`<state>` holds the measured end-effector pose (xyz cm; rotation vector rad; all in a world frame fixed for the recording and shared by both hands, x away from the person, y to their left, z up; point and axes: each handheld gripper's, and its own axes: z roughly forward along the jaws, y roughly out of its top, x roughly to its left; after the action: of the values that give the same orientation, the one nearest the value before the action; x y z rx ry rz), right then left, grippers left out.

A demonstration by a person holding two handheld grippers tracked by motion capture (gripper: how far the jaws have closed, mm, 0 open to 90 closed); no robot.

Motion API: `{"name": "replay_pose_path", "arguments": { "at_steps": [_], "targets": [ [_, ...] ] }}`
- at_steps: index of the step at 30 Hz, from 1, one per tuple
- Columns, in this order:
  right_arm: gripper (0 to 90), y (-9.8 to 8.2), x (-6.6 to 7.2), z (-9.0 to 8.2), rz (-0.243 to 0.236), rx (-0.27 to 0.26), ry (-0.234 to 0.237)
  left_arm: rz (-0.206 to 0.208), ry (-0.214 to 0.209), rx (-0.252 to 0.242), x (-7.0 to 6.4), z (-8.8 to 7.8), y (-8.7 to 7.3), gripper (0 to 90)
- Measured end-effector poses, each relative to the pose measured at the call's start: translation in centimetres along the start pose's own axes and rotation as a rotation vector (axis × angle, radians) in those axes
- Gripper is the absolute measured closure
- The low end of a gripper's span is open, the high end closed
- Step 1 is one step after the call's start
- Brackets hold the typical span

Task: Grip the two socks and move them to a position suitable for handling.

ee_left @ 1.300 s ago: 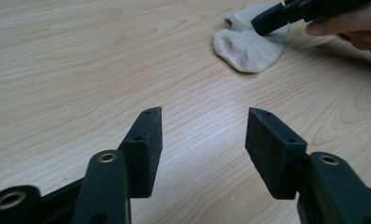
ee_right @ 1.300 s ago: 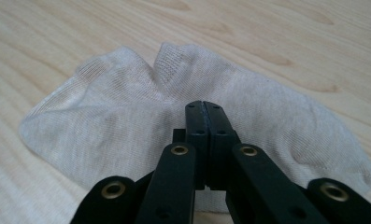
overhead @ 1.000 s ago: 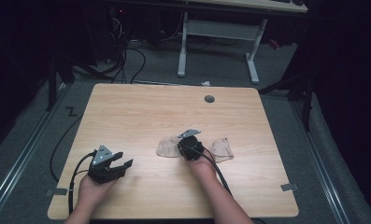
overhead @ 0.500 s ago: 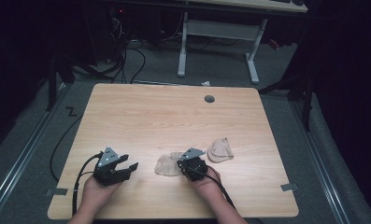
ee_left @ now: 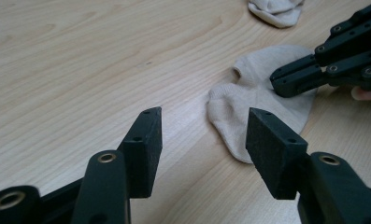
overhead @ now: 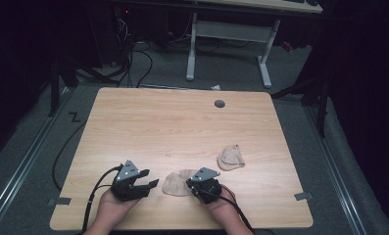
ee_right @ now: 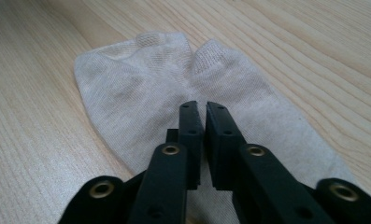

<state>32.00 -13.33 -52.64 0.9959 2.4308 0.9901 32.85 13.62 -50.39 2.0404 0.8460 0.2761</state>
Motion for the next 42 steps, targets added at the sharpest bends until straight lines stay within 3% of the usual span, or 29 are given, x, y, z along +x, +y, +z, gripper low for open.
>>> {"name": "replay_pose_path", "arguments": {
  "at_steps": [3, 4, 5, 8, 12, 19, 23, 28, 29, 30, 34, 37, 42],
  "targets": [
    [77.7, 0.0, -0.1, -0.6, 0.001, -0.02, -0.013, 0.002, 0.005, 0.008, -0.2, 0.5, 0.1, 48.5],
    [78.5, -0.2, -0.6, -2.3, 0.029, -0.076, -0.034, -0.011, 0.005, 0.02, -0.3, 1.0, 0.1, 49.6],
    [79.5, -0.3, -0.9, -3.0, 0.032, -0.091, -0.047, -0.018, 0.002, 0.026, -0.4, 1.3, 0.1, 50.3],
    [82.2, -1.1, -1.7, -4.2, 0.04, -0.09, -0.064, -0.02, -0.002, 0.053, -0.5, 2.1, 0.0, 50.7],
    [83.4, -2.0, -1.9, -4.4, 0.045, -0.058, -0.051, -0.032, -0.011, 0.085, -0.9, 3.1, -0.1, 50.4],
    [84.5, -2.7, -2.3, -4.1, 0.049, 0.003, -0.082, -0.011, -0.035, 0.125, -1.8, 4.0, -0.3, 51.7],
    [84.5, -2.8, -2.6, -3.7, 0.048, 0.027, -0.103, 0.002, -0.049, 0.122, -2.2, 4.2, -0.3, 54.7],
    [84.4, -2.8, -2.6, -3.1, 0.035, 0.038, -0.112, -0.016, -0.096, 0.115, -2.6, 4.5, -0.3, 64.6],
    [84.4, -2.7, -2.6, -3.0, 0.025, 0.036, -0.123, -0.029, -0.139, 0.116, -2.8, 4.7, -0.3, 67.0],
    [84.4, -2.7, -2.6, -3.0, 0.025, 0.036, -0.123, -0.029, -0.139, 0.116, -2.8, 4.7, -0.3, 69.5],
    [84.0, -2.7, -3.3, -2.9, 0.023, 0.035, -0.155, 0.001, -0.187, 0.124, -4.0, 5.2, -0.2, 77.4],
    [83.6, -2.9, -3.8, -3.0, 0.041, 0.033, -0.166, 0.062, -0.229, 0.126, -5.9, 5.8, -0.1, 77.8],
    [80.0, -2.9, -3.9, -3.2, 0.05, 0.035, -0.178, 0.072, -0.245, 0.128, -6.4, 5.9, 0.0, 74.5]
  ]
}}
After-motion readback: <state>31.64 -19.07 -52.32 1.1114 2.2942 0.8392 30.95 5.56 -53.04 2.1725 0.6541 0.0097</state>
